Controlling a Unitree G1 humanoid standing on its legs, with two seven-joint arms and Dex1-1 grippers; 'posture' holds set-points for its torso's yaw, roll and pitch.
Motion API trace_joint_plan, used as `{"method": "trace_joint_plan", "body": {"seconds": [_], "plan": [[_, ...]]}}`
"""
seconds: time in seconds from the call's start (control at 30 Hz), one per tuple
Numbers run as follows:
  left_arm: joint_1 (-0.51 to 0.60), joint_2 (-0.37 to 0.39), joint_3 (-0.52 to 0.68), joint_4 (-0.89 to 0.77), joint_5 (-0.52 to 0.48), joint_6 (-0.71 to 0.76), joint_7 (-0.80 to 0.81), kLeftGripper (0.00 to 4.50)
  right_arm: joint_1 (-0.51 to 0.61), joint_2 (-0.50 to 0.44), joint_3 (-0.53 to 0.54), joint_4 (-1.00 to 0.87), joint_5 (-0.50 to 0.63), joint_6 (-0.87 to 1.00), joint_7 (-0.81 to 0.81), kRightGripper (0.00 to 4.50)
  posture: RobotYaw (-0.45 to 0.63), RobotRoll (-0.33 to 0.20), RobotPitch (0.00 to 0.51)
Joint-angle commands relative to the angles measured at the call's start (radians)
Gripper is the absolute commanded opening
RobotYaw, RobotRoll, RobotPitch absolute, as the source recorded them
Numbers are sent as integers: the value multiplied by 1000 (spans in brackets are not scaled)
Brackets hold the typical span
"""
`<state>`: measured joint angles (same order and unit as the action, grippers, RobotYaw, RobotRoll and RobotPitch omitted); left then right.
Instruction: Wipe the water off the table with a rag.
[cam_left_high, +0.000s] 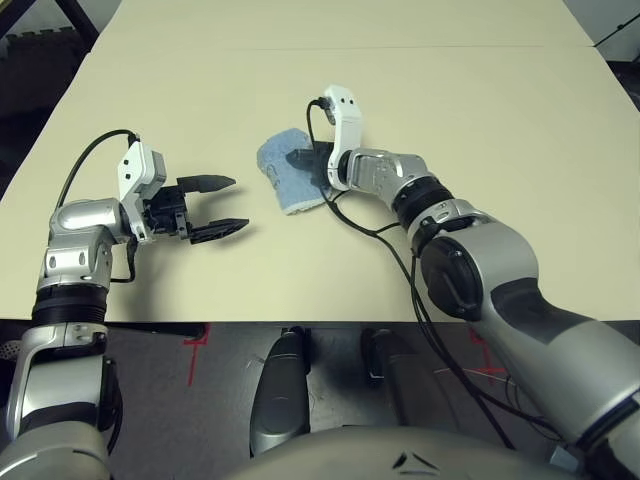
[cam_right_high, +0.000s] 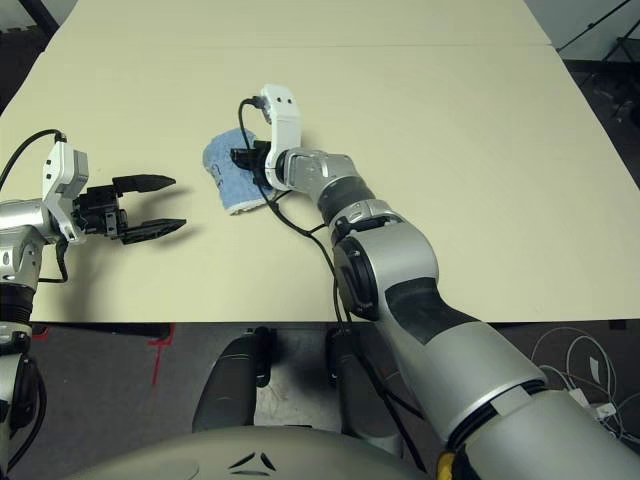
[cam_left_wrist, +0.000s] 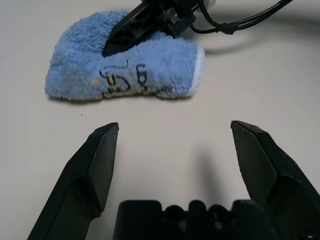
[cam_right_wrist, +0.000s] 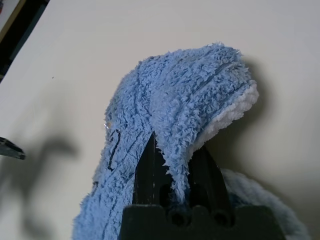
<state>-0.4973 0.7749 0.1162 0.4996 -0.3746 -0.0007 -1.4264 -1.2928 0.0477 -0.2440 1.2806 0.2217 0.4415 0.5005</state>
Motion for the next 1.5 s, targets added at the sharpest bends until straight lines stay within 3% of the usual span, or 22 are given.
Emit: {"method": "trace_joint_plan", "body": {"seconds": [0.03, 0.4, 0.7, 0.87, 1.17, 1.33, 1.5], "plan": [[-8, 6, -3, 32, 16, -12, -5, 4500, 35, -68, 22, 8, -37, 10, 3, 5, 199, 0, 249], [-51, -11, -18, 82, 30, -37, -16, 4500, 79, -281, 66, -43, -65, 45, 92, 5, 176, 0, 249], [-61, -26, -25, 100, 36, -52, -19, 4500, 14, -344, -29, -197, 81, 182, 202, 5, 156, 0, 240], [-69, -32, -26, 111, 35, -57, -21, 4500, 7, -458, -39, -305, 118, 290, 224, 5, 148, 0, 239], [-85, -43, -26, 132, 38, -68, -21, 4500, 169, -698, -1, -488, 115, 451, 286, 5, 121, 0, 240], [-103, -47, -29, 156, 44, -77, -25, 4500, 278, -764, 0, -526, 109, 477, 280, 5, 105, 0, 240], [-119, -51, -33, 173, 50, -83, -30, 4500, 339, -767, -10, -489, 99, 440, 241, 5, 101, 0, 241]]}}
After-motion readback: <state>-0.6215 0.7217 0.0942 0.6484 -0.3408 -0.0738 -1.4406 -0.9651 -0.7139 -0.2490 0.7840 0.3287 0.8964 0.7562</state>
